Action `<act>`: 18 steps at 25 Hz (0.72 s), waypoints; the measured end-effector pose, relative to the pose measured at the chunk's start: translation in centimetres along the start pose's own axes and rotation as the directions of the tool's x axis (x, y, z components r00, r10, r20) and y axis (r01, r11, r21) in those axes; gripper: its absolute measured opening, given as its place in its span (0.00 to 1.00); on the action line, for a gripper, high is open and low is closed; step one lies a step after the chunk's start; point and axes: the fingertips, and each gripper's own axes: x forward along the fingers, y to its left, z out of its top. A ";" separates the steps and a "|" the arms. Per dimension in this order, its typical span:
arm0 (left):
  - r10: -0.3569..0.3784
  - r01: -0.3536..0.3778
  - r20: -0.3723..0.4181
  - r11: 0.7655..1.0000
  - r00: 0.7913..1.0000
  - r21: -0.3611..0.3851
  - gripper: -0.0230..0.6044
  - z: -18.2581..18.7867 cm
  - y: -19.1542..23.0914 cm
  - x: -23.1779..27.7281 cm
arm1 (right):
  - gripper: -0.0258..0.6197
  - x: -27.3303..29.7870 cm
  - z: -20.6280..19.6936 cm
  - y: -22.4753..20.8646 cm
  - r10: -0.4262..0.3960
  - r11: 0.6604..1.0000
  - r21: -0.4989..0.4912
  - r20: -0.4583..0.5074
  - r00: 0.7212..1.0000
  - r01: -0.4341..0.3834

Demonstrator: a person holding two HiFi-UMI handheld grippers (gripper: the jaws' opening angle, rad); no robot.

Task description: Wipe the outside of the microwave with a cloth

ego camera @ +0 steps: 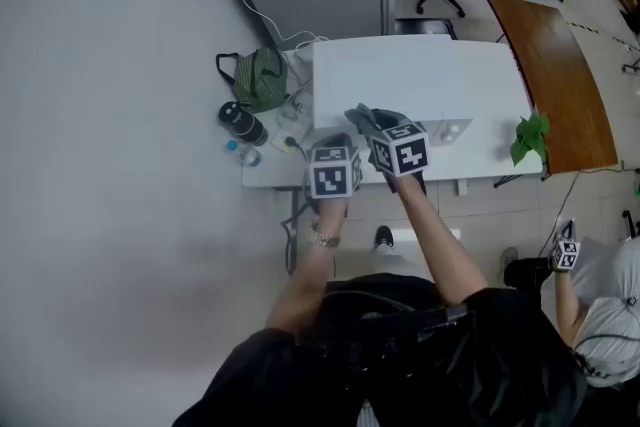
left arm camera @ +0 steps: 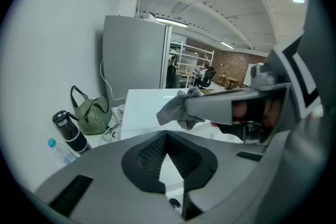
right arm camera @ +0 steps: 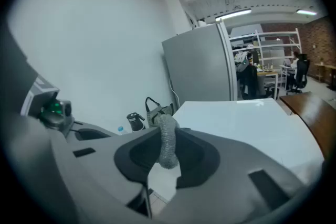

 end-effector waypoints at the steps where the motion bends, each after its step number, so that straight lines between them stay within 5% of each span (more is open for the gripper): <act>1: -0.002 0.002 -0.002 1.000 1.000 0.001 0.03 0.4 0.7 -0.4 | 0.15 1.6 0.6 -0.4 0.020 1.000 -0.020 -0.027 0.999 -0.021; 7: -0.006 0.006 -0.006 1.000 1.000 0.003 0.03 2.9 5.2 -2.5 | 0.15 13.0 5.1 -0.4 0.086 0.991 -0.086 -0.151 0.985 -0.100; 12: 0.027 -0.026 0.027 1.000 0.999 -0.015 0.03 4.4 8.5 -4.0 | 0.15 22.0 9.4 -1.5 -0.005 0.987 -0.156 -0.195 0.981 -0.026; 18: 0.048 -0.048 0.006 0.998 0.999 -0.046 0.03 4.4 10.5 -3.2 | 0.15 26.1 7.4 -6.9 -0.199 0.956 -0.281 -0.388 0.900 0.090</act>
